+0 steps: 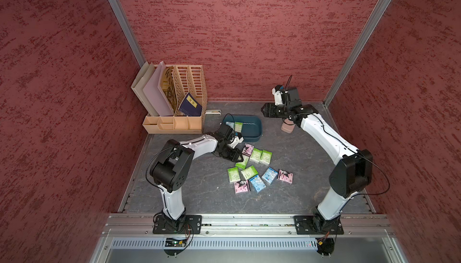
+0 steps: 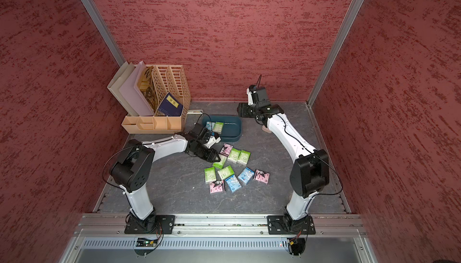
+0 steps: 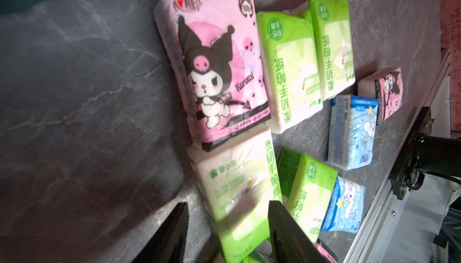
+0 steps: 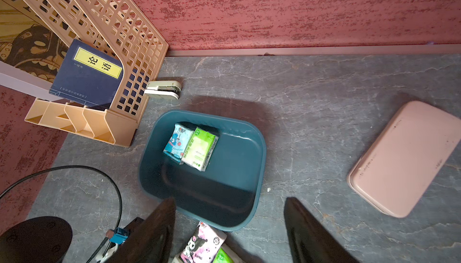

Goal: Put the pocket tissues into the storage box
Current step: Pick up the pocket tissues from the center of the board.

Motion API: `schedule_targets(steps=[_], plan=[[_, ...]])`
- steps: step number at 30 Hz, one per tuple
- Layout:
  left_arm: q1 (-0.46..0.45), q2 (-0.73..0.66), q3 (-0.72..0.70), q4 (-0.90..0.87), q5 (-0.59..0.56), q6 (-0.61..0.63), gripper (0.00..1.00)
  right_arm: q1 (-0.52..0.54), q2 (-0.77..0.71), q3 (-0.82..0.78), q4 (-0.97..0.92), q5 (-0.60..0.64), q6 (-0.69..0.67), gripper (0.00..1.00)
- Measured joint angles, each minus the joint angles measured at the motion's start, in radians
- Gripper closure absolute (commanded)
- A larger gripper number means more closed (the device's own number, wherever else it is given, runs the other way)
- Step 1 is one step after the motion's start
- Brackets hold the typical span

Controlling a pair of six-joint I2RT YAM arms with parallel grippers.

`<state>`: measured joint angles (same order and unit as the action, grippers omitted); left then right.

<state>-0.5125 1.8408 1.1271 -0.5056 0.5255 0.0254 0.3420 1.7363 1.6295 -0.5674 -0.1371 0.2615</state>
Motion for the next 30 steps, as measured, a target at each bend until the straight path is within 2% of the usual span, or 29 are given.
schedule_targets(steps=[4, 6, 7, 9, 10, 13, 15, 24, 30], plan=[[-0.002, 0.011, 0.001, -0.012, 0.012, 0.000, 0.43, -0.001, 0.000, 0.000, -0.005, -0.001, -0.001, 0.28], [-0.003, 0.019, 0.003, -0.020, 0.019, 0.001, 0.45, -0.003, 0.000, 0.000, -0.007, -0.001, -0.005, 0.28], [-0.004, 0.024, 0.006, -0.023, 0.021, 0.001, 0.49, -0.003, 0.000, 0.000, -0.008, -0.001, -0.006, 0.28], [-0.006, 0.038, 0.014, -0.029, 0.026, 0.001, 0.67, -0.006, 0.000, 0.000, -0.009, -0.001, -0.008, 0.28], [-0.006, 0.042, 0.015, -0.029, 0.027, 0.005, 0.73, -0.007, 0.000, 0.000, -0.010, -0.001, -0.009, 0.28], [-0.006, 0.046, 0.018, -0.032, 0.032, 0.002, 0.82, -0.010, 0.000, 0.000, -0.011, -0.001, -0.010, 0.28], [-0.007, 0.047, 0.024, -0.035, 0.034, -0.003, 1.00, -0.012, 0.000, 0.000, -0.012, -0.001, -0.011, 0.28], [-0.005, 0.034, 0.017, -0.027, 0.015, -0.002, 1.00, -0.012, 0.000, 0.000, -0.013, -0.002, -0.012, 0.27], [0.039, -0.143, -0.100, 0.063, -0.022, -0.037, 1.00, -0.012, 0.000, -0.014, -0.008, -0.056, -0.011, 0.26]])
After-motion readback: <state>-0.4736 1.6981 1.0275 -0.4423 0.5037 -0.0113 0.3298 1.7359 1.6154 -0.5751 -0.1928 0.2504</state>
